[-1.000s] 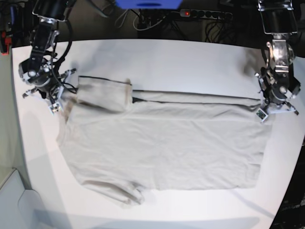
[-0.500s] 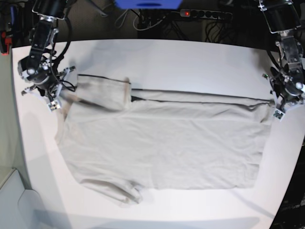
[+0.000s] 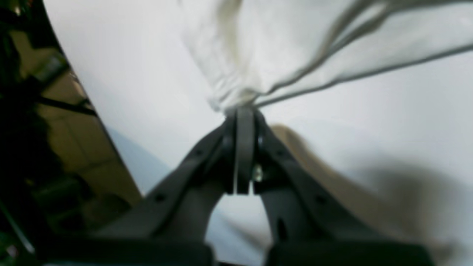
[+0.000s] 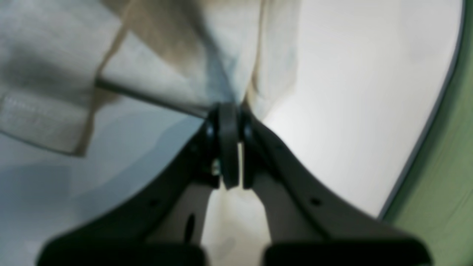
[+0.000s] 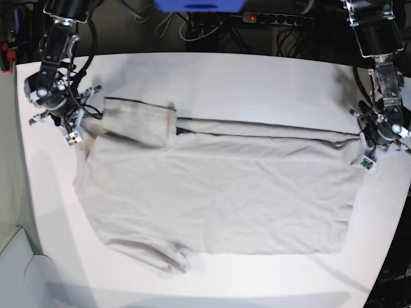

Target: Layout the t-shirt on the table in an organized manner, then fold the t-shirt properly

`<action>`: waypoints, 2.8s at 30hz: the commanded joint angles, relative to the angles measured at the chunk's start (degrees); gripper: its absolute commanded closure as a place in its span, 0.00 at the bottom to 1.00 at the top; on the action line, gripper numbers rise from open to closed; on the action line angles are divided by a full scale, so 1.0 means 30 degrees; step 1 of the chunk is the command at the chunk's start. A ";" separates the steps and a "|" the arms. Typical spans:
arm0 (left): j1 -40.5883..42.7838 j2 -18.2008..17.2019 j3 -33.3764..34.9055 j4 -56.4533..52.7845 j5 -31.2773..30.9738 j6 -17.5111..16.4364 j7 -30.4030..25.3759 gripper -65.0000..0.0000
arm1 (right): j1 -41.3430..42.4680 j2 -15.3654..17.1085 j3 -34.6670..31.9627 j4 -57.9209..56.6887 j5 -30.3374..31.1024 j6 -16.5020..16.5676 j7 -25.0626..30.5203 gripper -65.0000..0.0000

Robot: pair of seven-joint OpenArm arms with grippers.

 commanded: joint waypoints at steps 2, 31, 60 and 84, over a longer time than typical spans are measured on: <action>-0.0404 -0.0482 -0.1626 -0.0033 -0.0234 0.0185 -0.0570 0.99 | 0.0131 0.0284 0.0074 0.0343 -0.0020 -0.0083 0.0131 1.00; -0.0873 0.0485 -0.4938 -0.5601 -0.3252 0.0185 -0.5639 0.36 | 0.0249 0.0284 0.0045 0.0343 -0.0020 -0.0083 0.0131 1.00; -0.0697 -0.0013 -0.4879 -0.1996 -0.4512 0.0185 -0.3061 0.91 | 0.1128 0.0635 0.0045 0.0636 -0.0020 -0.0083 0.0131 1.00; -0.0815 0.0309 -0.5876 -0.2729 -0.4512 0.0185 -0.1273 0.76 | 0.1333 0.0694 -0.0014 0.2893 -0.0020 -0.0083 0.0102 1.00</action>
